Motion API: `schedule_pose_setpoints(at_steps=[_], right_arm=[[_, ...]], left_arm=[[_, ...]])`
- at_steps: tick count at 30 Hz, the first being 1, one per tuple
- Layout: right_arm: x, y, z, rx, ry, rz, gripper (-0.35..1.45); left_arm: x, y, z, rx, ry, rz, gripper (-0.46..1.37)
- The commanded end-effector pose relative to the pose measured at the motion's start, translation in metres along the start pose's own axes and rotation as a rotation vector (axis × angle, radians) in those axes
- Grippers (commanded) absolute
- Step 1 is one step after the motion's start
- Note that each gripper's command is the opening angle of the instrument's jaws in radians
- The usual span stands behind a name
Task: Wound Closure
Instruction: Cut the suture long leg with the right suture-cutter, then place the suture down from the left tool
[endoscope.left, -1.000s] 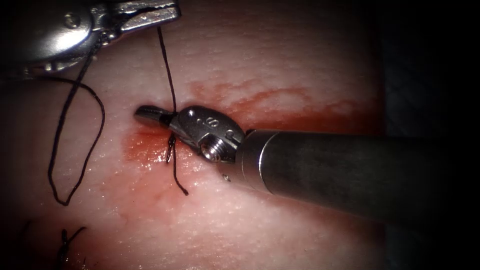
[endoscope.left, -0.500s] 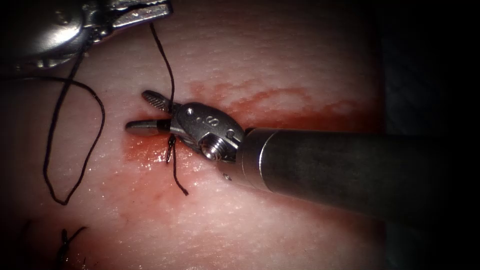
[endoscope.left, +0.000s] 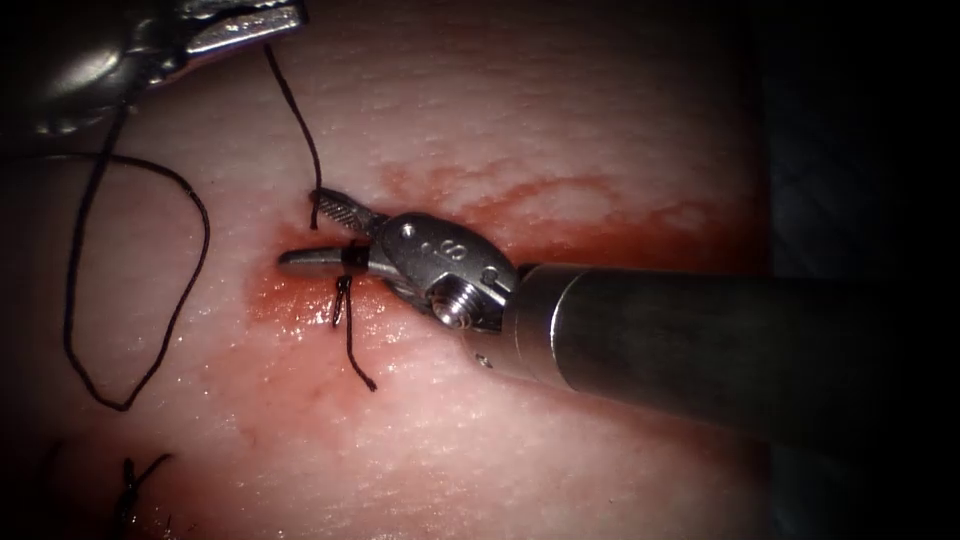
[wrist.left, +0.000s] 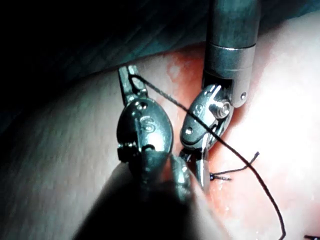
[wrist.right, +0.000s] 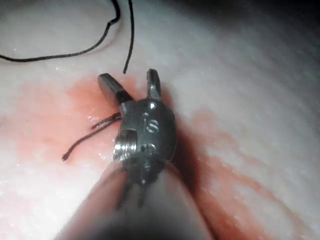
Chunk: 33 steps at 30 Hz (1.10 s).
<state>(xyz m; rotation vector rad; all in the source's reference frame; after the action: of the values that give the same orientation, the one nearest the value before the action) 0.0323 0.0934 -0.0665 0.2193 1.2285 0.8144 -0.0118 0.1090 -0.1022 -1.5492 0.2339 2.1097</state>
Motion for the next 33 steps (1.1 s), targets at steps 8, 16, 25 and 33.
schedule_pose_setpoints(at_steps=[8,16,25,33], right_arm=[[-0.0003,0.0003,-0.0021,0.004,-0.003,-0.010,1.43],[0.0000,0.0003,-0.0055,0.023,-0.010,-0.008,1.39],[0.0006,0.0005,-0.0085,0.051,-0.017,-0.004,1.33],[0.0004,0.0010,-0.0102,0.064,-0.019,-0.007,1.27]], left_arm=[[0.0002,0.0000,-0.0003,-0.001,-0.002,0.013,-0.35],[-0.0001,0.0005,-0.0011,0.011,-0.010,0.037,-0.35],[-0.0001,0.0019,-0.0019,0.015,-0.012,0.043,-0.35],[-0.0002,0.0054,-0.0031,-0.023,0.009,0.047,-0.35]])
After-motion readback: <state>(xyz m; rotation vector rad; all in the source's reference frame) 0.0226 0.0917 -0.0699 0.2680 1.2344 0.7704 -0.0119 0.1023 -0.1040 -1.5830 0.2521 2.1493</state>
